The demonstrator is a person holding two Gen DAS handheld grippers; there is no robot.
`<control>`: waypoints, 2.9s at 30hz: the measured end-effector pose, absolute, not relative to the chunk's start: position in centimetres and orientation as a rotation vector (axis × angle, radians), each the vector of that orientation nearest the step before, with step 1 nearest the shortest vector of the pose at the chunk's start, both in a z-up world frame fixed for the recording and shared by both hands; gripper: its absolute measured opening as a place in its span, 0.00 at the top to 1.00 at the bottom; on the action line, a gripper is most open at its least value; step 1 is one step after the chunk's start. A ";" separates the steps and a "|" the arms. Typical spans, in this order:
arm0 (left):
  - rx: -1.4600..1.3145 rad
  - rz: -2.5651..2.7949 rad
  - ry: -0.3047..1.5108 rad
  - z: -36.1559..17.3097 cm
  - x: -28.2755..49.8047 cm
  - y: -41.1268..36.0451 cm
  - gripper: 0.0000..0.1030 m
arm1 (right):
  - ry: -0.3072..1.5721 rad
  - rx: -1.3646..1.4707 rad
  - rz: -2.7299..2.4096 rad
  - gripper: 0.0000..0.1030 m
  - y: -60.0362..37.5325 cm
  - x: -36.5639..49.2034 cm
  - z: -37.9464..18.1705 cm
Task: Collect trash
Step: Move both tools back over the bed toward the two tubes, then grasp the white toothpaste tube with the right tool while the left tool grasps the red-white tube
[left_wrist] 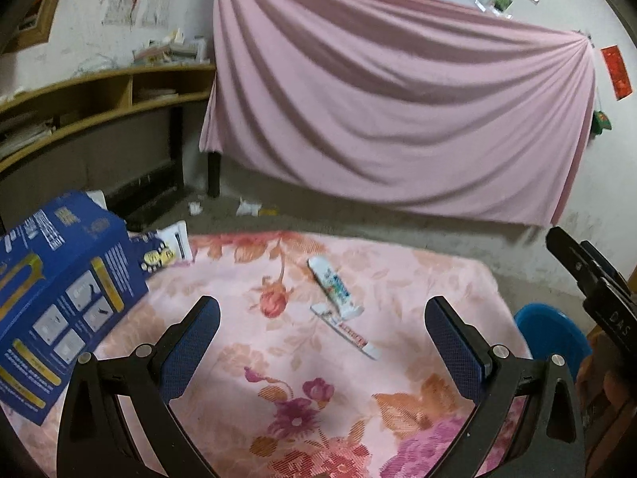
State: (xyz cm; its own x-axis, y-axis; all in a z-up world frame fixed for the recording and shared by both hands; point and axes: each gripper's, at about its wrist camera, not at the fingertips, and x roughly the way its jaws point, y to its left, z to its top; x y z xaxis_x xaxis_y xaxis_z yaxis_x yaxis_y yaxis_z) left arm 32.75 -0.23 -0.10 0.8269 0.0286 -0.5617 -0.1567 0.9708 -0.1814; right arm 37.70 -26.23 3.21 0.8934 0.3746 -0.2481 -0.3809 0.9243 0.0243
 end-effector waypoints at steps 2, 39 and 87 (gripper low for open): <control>-0.211 0.112 0.623 -0.7 33.5 -0.3 0.02 | 0.310 -0.039 0.397 0.00 -25.5 38.7 2.7; -0.151 -0.001 0.952 -7.1 40.4 2.6 1.00 | 0.758 -0.020 0.613 0.54 -18.6 46.8 -3.2; -0.342 -0.002 0.961 -5.0 42.6 0.3 0.65 | 0.888 -0.207 0.625 0.82 -17.9 47.1 -5.1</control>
